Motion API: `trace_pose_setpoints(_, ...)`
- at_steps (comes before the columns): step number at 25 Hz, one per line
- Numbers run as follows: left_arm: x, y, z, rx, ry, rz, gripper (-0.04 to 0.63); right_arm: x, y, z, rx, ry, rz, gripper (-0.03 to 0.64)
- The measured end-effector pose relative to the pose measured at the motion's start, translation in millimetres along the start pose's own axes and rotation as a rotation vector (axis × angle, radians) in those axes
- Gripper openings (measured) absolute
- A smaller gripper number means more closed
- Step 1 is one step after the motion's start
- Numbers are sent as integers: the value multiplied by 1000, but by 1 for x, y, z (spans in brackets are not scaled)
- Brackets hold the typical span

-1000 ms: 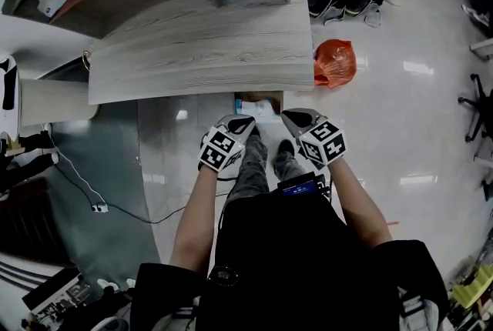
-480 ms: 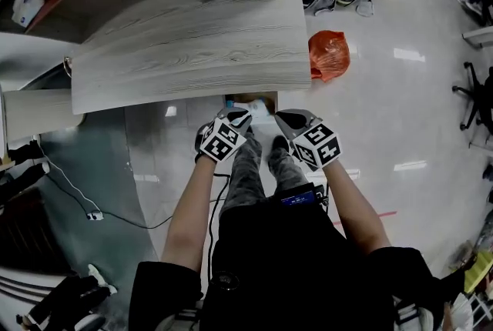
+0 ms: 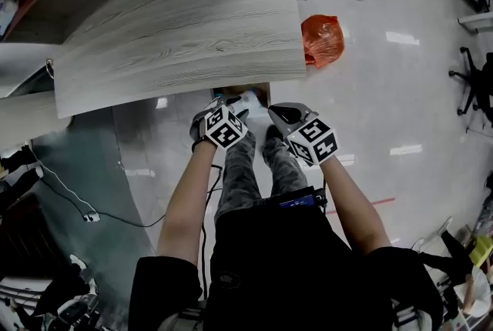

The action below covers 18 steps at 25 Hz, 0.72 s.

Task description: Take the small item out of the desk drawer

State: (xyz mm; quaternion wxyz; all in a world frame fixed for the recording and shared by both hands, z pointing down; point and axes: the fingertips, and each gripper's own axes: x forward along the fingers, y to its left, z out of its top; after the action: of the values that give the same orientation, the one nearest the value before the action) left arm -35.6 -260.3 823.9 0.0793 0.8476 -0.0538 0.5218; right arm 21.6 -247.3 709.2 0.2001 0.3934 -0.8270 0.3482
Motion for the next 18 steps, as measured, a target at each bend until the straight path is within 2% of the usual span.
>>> trace_pose_setpoints(7, 27, 2, -7, 88, 86, 13, 242, 6, -8, -14, 6, 10, -2, -2)
trace_pose_setpoints(18, 58, 13, -19, 84, 156, 4, 248, 12, -13, -26, 10, 17, 10, -2)
